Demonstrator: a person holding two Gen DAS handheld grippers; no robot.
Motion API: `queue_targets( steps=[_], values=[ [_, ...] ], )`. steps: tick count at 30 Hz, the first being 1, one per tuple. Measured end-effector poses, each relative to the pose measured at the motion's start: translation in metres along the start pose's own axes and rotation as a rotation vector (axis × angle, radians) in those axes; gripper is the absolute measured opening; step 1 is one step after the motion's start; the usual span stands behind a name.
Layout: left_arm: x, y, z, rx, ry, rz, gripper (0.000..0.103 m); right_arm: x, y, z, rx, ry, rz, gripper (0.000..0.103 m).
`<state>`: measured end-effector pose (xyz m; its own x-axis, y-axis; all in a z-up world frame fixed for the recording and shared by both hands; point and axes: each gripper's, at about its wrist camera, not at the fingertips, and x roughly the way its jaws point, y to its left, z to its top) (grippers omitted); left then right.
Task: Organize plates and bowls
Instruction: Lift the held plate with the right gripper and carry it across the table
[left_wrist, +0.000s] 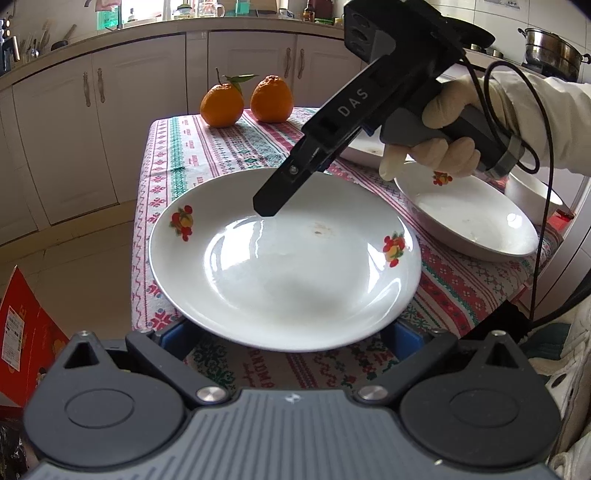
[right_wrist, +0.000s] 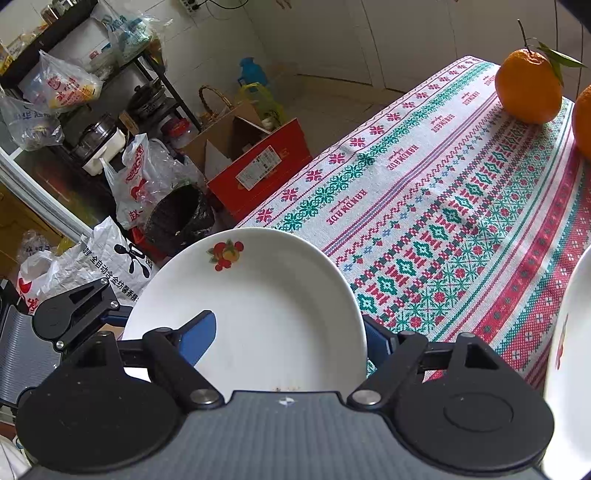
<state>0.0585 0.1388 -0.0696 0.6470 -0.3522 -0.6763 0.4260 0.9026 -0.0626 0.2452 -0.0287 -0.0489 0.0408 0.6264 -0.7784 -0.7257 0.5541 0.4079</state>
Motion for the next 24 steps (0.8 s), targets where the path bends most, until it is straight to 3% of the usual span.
queue_targets(
  steps=[15,24],
  values=[
    [0.001,0.004,0.008,0.012,0.021,-0.024,0.100,-0.007,0.004,0.003,0.000,-0.001,0.006,0.087],
    [0.011,0.015,0.038,0.034,0.007,-0.038,0.100,-0.018,-0.008,0.021,-0.004,-0.047,-0.029,0.088]
  ],
)
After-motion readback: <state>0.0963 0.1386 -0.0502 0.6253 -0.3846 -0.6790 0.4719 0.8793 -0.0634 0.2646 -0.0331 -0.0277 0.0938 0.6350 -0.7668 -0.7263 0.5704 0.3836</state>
